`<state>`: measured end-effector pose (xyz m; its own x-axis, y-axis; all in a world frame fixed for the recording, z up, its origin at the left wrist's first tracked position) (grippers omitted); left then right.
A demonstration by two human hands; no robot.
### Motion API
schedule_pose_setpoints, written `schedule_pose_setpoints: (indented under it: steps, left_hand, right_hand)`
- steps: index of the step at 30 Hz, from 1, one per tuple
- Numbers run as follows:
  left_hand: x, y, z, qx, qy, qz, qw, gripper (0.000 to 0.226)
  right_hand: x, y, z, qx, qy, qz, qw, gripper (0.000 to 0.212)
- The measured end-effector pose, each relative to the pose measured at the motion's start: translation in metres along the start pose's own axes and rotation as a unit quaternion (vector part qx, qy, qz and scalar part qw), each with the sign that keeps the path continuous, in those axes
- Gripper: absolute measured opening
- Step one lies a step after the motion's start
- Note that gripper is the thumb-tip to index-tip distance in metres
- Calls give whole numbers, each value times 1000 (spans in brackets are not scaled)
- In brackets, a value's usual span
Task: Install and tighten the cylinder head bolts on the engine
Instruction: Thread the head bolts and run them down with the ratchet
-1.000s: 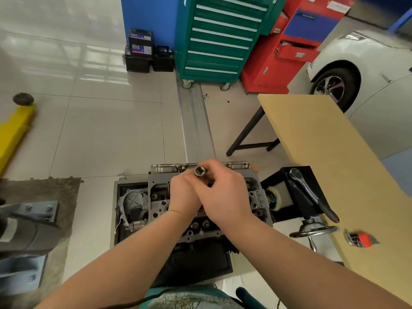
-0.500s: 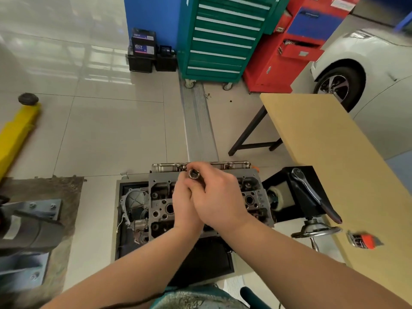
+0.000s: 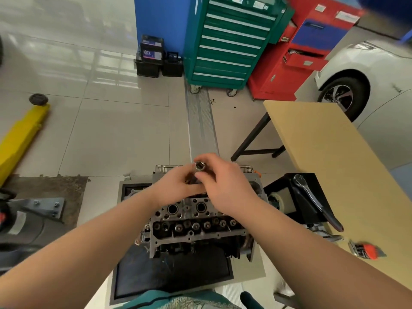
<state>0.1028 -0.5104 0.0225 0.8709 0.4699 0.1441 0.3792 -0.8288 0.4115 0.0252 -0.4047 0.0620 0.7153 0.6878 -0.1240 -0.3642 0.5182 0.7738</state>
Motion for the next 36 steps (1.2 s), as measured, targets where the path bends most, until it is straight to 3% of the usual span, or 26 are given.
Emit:
schedule_pose_setpoints:
  steps: [3, 6, 9, 13, 16, 26, 36]
  left_hand:
    - [14, 10, 43, -33, -32, -79, 996, 41]
    - [41, 25, 127, -80, 63, -199, 975, 38]
    - [75, 24, 187, -12, 165, -248, 955, 41]
    - [92, 5, 203, 101, 216, -212, 948, 25]
    - [88, -11, 193, 147, 225, -165, 949, 41]
    - [82, -14, 185, 164, 231, -119, 952, 65]
    - [78, -15, 189, 143, 209, -106, 962, 64]
  right_hand:
    - [6, -1, 0, -32, -10, -23, 999, 23]
    - [11, 10, 5, -131, -43, -94, 986, 19]
    - [10, 21, 14, -156, -28, -120, 980, 23]
    - [14, 9, 32, -117, -5, -64, 991, 18]
    - [17, -5, 45, -110, -4, -35, 993, 17]
    - [13, -32, 63, -86, 17, -9, 996, 19]
    - [7, -42, 66, -66, 22, 6, 998, 22]
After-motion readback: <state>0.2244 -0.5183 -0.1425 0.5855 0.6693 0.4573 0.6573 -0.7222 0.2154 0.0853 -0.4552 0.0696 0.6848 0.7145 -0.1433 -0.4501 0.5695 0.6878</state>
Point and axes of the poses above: each hand's wrist, its own x-axis away from the middle knuckle, its own y-axis out of the back of the hand, z = x × y, the point moved 6 cm from there along -x, towards the middle knuckle, and after that the axes turned 14 degrees about -z, right-handed, at the moved point
